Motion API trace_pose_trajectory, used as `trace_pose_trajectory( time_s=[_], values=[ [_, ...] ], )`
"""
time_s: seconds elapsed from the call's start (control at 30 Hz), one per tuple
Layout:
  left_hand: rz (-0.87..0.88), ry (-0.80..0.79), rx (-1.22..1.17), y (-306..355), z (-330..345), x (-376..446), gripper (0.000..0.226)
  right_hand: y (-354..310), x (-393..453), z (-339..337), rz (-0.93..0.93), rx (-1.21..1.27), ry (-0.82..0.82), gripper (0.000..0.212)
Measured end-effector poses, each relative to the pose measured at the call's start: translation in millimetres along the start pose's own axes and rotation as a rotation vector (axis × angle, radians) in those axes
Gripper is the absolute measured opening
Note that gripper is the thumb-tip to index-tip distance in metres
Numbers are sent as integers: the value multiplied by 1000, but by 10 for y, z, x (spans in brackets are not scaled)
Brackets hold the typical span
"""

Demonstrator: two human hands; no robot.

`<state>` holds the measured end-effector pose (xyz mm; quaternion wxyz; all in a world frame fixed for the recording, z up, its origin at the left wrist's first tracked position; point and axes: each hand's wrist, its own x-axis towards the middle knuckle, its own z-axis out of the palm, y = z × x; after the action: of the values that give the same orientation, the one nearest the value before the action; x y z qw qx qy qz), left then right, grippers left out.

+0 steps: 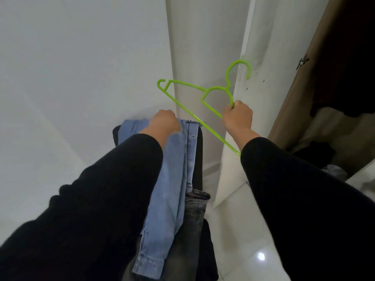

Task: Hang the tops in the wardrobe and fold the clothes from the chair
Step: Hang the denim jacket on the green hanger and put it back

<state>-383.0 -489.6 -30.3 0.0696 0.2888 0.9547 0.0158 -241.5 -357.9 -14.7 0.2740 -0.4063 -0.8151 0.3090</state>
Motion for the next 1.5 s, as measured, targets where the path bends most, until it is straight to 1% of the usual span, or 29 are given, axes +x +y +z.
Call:
trace_pose_trajectory(
  time_s=[0.07, 0.1, 0.27, 0.4, 0.5, 0.57, 0.63, 0.83, 0.9, 0.97, 1.0, 1.03, 1.07, 1.1, 1.17, 1.2, 1.23, 1.3, 1.37, 1.4, 1.5],
  values=[
    [14, -4, -5, 18, 155, 224, 53, 29, 73, 111, 14, -24, 4, 31],
    [16, 1, 5, 29, 217, 318, 57, 40, 118, 159, 19, -33, 4, 31],
    [15, 8, 1, 130, 336, 576, 43, 53, 363, 363, 26, -65, -30, 31],
    [-77, -25, -26, 241, 448, 767, 57, 77, 592, 511, 0, -81, -60, 29],
    [-145, -29, -12, 289, 495, 891, 53, 106, 723, 623, -25, -82, -91, 28],
    [-156, -74, 24, 288, 471, 959, 52, 131, 775, 680, -23, -55, -104, 28],
    [-153, -78, 29, 274, 419, 968, 50, 152, 801, 719, -23, -38, -112, 29],
    [-179, 91, -90, -25, 415, 796, 35, 110, 885, 646, -24, 9, -98, 32],
    [-227, 193, -208, -202, 338, 677, 30, 39, 911, 594, -23, 33, -85, 33],
    [-182, 294, -308, -381, 208, 512, 25, -50, 906, 563, -27, 52, -79, 34],
    [-123, 302, -345, -464, 136, 420, 21, -97, 891, 558, -29, 61, -76, 34],
    [-57, 274, -369, -539, 78, 329, 17, -143, 866, 561, -28, 70, -76, 34],
    [-8, 210, -402, -598, 37, 241, 14, -187, 834, 569, -26, 75, -80, 34],
    [36, 143, -439, -639, 11, 164, 16, -223, 800, 583, -25, 76, -85, 34],
    [63, 45, -527, -698, 9, 79, 34, -278, 730, 619, -20, 66, -95, 34],
    [58, 15, -567, -705, 27, 66, 39, -291, 699, 632, -19, 56, -98, 34],
    [52, -2, -574, -712, 49, 71, 40, -293, 673, 645, -20, 44, -98, 34],
    [67, 51, -447, -729, 89, 105, 36, -278, 626, 641, -28, 13, -92, 34],
    [103, 169, -278, -767, 117, 165, 34, -233, 582, 613, -27, -11, -88, 34],
    [99, 208, -231, -785, 116, 186, 32, -205, 557, 590, -16, -21, -78, 34],
    [14, 277, -161, -821, 69, 231, 28, -139, 464, 478, 37, -42, -3, 34]
  ],
)
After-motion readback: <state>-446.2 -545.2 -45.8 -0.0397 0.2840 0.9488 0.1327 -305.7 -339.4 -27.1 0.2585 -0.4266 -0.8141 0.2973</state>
